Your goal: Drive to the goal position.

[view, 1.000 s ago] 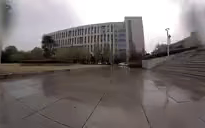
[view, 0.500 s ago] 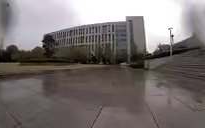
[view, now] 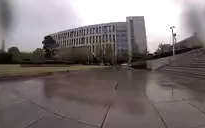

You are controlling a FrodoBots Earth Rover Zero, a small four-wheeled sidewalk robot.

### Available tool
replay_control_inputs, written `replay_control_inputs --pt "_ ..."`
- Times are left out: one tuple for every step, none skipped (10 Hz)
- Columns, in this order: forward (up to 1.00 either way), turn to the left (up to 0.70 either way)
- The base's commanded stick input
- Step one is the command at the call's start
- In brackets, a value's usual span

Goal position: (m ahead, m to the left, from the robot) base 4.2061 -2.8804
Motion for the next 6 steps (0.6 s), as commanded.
replay_control_inputs --pt "0.7 -0.27" --pt "0.7 -0.27" --pt "0.7 -0.27" --pt "0.7 -0.27" --pt "0.7 -0.27" --pt "0.7 -0.27"
